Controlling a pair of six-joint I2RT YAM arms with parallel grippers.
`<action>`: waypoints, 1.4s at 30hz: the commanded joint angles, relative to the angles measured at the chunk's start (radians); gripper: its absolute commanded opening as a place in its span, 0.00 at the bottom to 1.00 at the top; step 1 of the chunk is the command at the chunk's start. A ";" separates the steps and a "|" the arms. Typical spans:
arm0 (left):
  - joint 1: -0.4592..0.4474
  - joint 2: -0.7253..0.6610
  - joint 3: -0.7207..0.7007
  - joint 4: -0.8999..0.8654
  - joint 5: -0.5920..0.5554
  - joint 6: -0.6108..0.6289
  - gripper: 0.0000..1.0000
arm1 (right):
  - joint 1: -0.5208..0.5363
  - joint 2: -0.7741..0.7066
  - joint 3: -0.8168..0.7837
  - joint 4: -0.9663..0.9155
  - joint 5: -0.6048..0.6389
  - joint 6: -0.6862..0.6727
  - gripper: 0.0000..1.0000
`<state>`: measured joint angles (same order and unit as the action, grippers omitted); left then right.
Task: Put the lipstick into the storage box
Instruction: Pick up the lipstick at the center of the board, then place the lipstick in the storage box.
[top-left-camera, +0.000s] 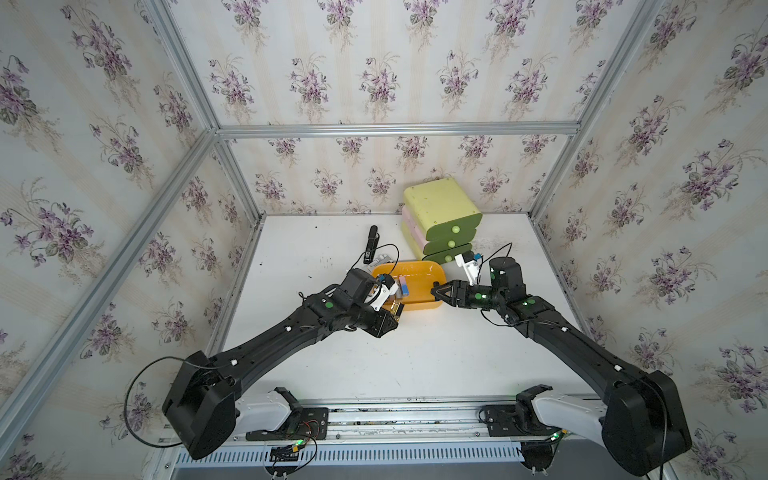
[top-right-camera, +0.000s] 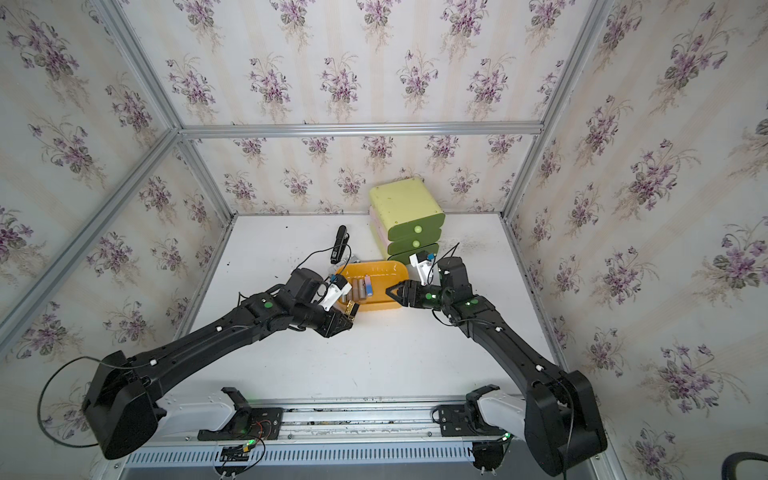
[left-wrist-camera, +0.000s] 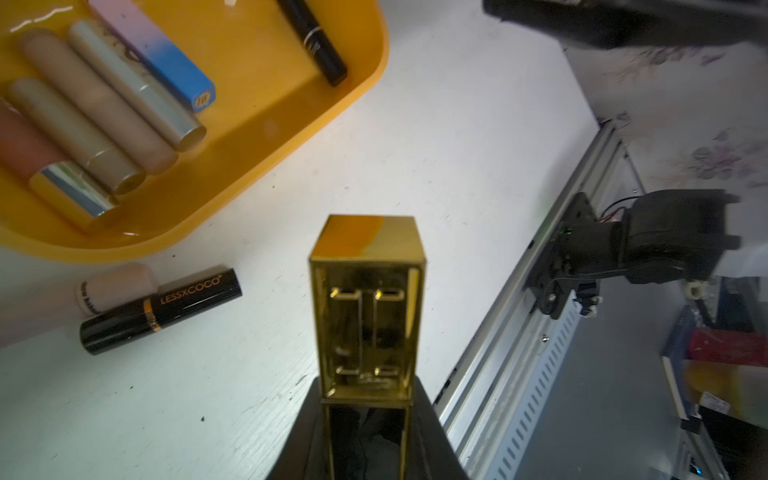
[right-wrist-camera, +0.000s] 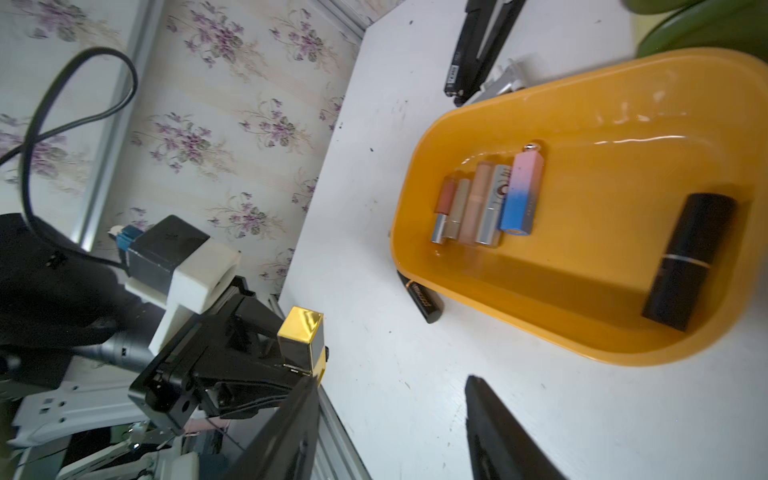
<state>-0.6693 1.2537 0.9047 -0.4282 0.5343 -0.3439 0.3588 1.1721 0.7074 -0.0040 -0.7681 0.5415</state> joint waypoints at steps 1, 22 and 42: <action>0.032 -0.048 0.001 0.081 0.157 -0.040 0.22 | -0.002 -0.015 -0.012 0.210 -0.171 0.105 0.62; 0.094 -0.170 0.005 0.384 0.399 -0.289 0.23 | 0.104 -0.005 0.083 0.560 -0.359 0.304 0.83; 0.094 -0.192 -0.004 0.395 0.409 -0.296 0.23 | 0.270 0.151 0.145 0.751 -0.337 0.400 0.73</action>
<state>-0.5758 1.0683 0.9009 -0.0654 0.9272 -0.6384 0.6186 1.3159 0.8440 0.6872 -1.1042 0.9253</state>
